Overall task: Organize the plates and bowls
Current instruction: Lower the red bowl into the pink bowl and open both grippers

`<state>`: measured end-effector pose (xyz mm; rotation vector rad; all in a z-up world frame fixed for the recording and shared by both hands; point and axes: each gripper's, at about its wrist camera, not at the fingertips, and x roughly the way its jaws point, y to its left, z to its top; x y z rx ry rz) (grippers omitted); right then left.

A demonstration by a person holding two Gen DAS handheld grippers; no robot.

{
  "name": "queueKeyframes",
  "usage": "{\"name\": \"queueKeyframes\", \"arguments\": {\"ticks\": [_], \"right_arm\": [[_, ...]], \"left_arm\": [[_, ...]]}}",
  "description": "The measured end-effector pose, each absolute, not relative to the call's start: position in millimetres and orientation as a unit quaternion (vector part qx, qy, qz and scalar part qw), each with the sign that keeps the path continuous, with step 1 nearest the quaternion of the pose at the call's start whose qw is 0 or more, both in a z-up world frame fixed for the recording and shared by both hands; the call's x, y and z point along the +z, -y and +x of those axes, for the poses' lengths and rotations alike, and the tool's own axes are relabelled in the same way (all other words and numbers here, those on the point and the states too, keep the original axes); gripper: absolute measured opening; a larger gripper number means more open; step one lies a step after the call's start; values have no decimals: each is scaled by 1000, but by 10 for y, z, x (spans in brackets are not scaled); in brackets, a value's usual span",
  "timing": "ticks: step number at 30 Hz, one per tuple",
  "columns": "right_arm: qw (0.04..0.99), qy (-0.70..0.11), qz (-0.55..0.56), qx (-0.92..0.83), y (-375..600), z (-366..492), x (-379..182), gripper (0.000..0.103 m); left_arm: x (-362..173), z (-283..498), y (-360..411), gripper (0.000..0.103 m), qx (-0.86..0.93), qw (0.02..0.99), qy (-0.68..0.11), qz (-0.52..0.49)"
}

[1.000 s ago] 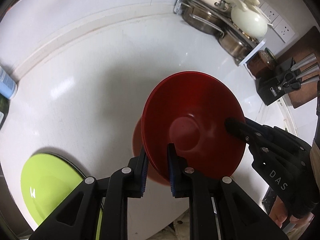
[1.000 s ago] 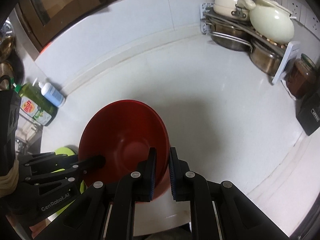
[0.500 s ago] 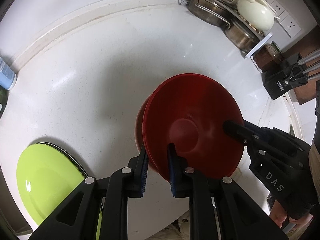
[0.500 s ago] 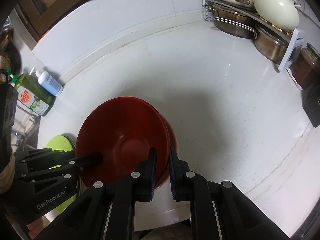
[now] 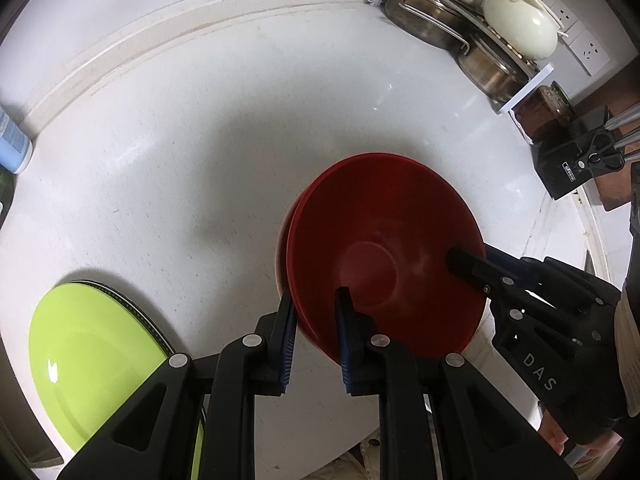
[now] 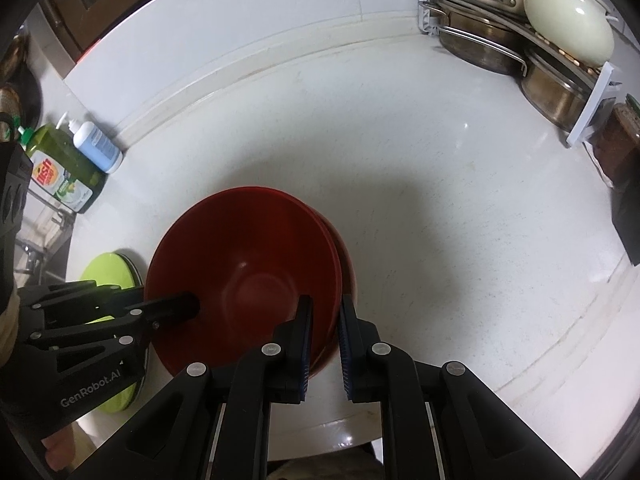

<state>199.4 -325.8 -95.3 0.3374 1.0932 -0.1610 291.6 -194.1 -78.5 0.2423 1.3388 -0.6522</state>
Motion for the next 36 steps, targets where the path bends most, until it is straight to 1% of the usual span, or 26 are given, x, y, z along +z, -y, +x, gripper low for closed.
{"name": "queueKeyframes", "arguments": {"ticks": [2, 4, 5, 6, 8, 9, 10, 13, 14, 16, 25, 30, 36], "right_arm": [[838, -516, 158, -76, 3252, 1993, -952, 14], [839, -516, 157, -72, 3258, 1988, -957, 15], [839, -516, 159, -70, 3255, 1990, -959, 17], [838, -517, 161, -66, 3262, 1993, -962, 20], [839, -514, 170, -61, 3262, 1996, -954, 28], [838, -513, 175, -56, 3264, 1999, -951, 30], [838, -513, 176, -54, 3259, 1999, -948, 34], [847, -501, 166, -66, 3245, 1984, -875, 35], [850, -497, 162, -70, 3242, 1978, -844, 40], [857, -483, 155, -87, 3247, 1950, -764, 46], [867, -454, 167, -120, 3311, 1892, -599, 46], [862, -458, 173, -130, 3314, 1862, -672, 46], [850, -473, 195, -125, 3315, 1845, -873, 46]], "left_arm": [[-785, 2910, 1937, 25, -301, 726, -608, 111], [-773, 2896, 1942, 35, -302, 728, -605, 117], [-758, 2889, 1936, 46, -298, 733, -599, 122], [-741, 2887, 1924, 53, -296, 739, -593, 124], [-719, 2890, 1911, 56, -293, 744, -587, 125], [-702, 2891, 1906, 59, -295, 745, -585, 125], [-697, 2895, 1906, 60, -296, 745, -584, 125], [-671, 2902, 1890, 60, -298, 747, -582, 123], [-664, 2906, 1883, 60, -299, 747, -582, 121], [-646, 2911, 1867, 61, -298, 748, -581, 118], [-543, 2929, 1814, 64, -291, 768, -557, 121], [-587, 2924, 1771, 65, -276, 781, -545, 131], [-740, 2895, 1776, 65, -273, 777, -553, 130]]}}
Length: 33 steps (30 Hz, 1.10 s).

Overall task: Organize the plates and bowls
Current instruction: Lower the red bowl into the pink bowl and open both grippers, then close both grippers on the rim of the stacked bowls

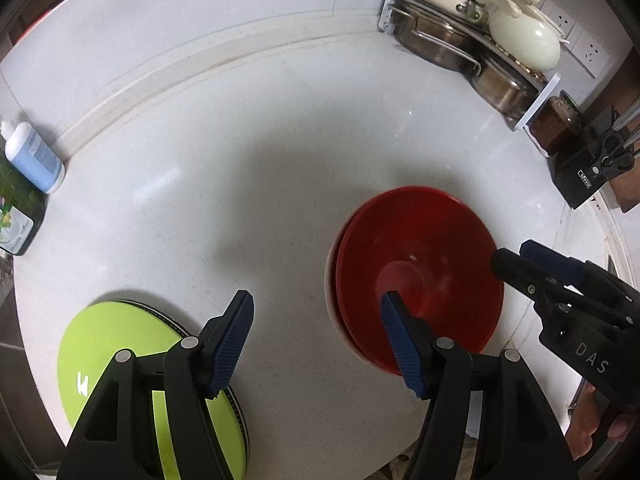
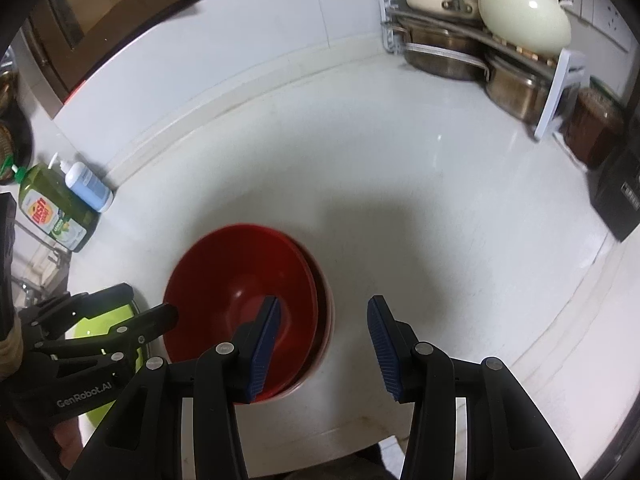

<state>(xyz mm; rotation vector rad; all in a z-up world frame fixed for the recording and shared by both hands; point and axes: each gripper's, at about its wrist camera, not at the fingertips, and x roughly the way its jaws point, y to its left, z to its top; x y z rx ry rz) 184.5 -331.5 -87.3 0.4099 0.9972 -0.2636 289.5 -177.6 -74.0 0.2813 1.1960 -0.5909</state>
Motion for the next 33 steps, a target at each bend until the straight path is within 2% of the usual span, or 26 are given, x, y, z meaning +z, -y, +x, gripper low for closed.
{"name": "queueKeyframes", "arguments": {"ticks": [13, 15, 17, 19, 25, 33], "right_arm": [[824, -500, 242, -109, 3331, 1838, -1167, 45], [818, -507, 250, -108, 3357, 1870, -1203, 42], [813, -514, 251, -109, 3382, 1904, -1230, 34], [808, -522, 253, -107, 3404, 1937, -1253, 33], [791, -538, 275, -99, 3477, 1993, -1353, 21], [786, -540, 284, -102, 3502, 2034, -1376, 20]], "left_arm": [[-994, 2879, 1822, 60, -255, 770, -576, 106], [-1021, 2906, 1849, 53, -249, 768, -580, 106], [-1055, 2950, 1879, 51, -251, 763, -587, 105], [-1093, 2997, 1900, 47, -255, 752, -599, 100], [-1240, 3080, 1997, 43, -269, 718, -637, 83], [-1316, 3123, 2068, 33, -279, 691, -664, 50]]}}
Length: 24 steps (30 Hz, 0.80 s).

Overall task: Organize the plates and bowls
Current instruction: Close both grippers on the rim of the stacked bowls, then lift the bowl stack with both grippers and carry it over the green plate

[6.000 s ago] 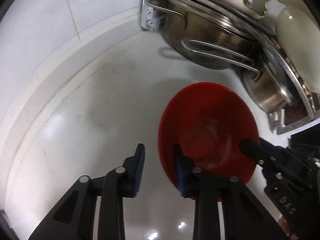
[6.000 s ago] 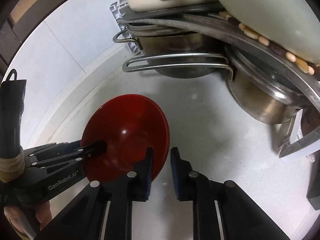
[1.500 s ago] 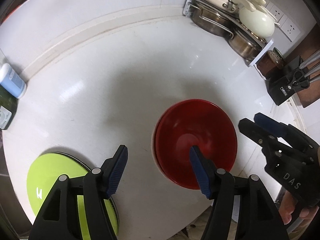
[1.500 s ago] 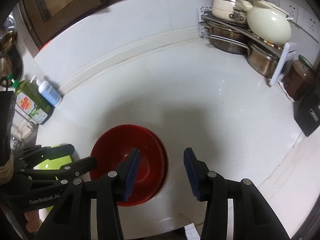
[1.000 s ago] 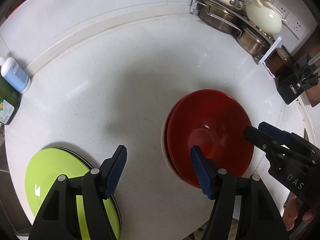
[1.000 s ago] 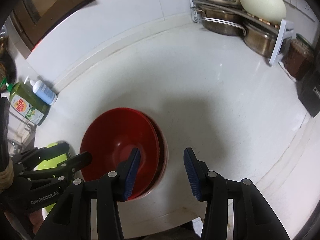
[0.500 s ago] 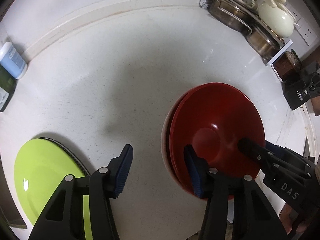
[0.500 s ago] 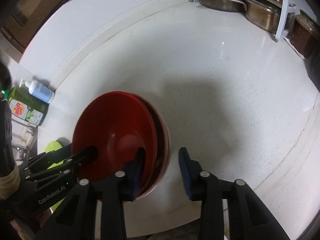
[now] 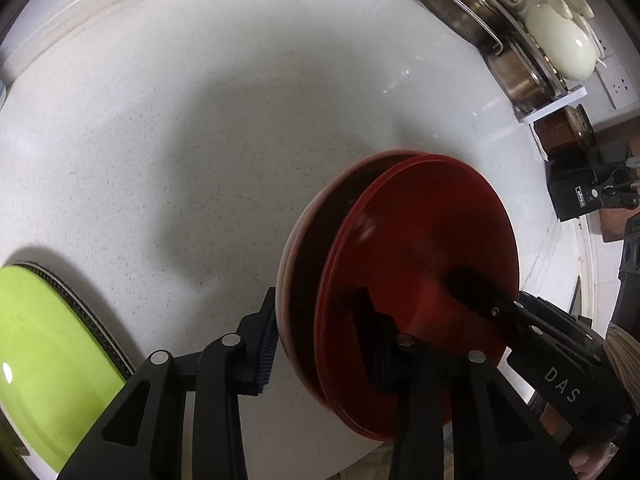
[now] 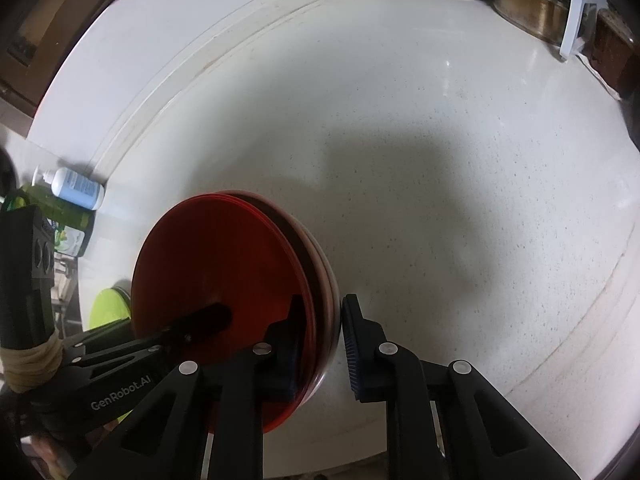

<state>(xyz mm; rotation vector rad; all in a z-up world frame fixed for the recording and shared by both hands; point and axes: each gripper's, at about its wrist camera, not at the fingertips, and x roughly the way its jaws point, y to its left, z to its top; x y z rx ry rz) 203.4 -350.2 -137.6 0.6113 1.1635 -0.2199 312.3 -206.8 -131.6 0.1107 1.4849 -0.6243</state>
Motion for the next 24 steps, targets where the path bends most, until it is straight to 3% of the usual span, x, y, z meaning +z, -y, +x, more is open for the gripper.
{"name": "queueKeyframes", "arguments": {"ticks": [10, 24], "right_arm": [[777, -553, 286, -92, 3455, 2094, -1306, 20], [826, -517, 220, -39, 2908, 2251, -731, 20]], "left_arm": [[-1242, 3077, 1951, 32, -263, 690, -672, 44], [-712, 2974, 1217, 31, -236, 746, -623, -4]]}}
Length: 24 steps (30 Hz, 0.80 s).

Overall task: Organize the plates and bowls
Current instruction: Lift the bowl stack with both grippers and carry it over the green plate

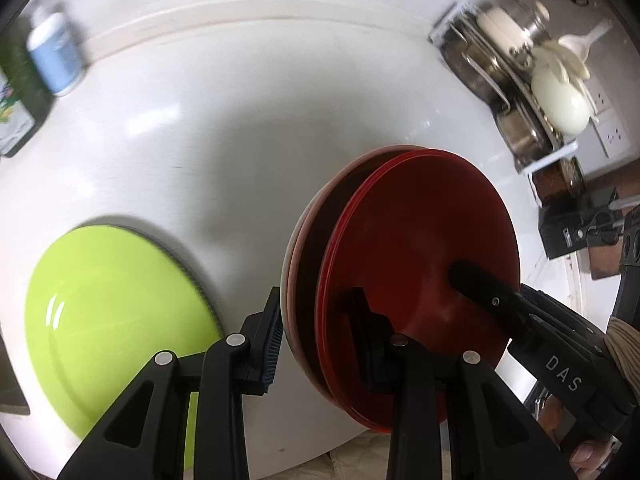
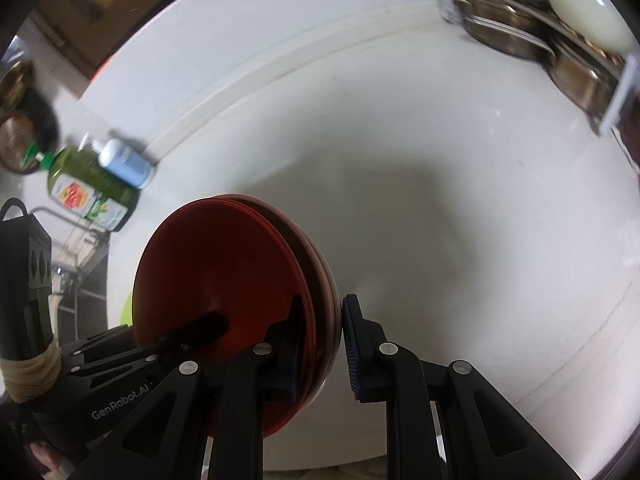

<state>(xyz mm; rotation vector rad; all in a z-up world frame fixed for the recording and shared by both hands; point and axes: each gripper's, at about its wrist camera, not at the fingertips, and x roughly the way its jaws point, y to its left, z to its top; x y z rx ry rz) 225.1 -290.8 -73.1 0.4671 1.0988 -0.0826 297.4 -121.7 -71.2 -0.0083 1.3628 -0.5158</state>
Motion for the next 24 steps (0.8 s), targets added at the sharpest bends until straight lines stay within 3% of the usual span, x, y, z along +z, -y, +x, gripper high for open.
{"name": "queueKeyframes", "arguments": {"ticks": [24], "right_arm": [[831, -527, 149, 98, 1501, 2473, -558, 20]], "left_arm": [[-512, 2759, -348, 31, -116, 795, -590, -77]]}}
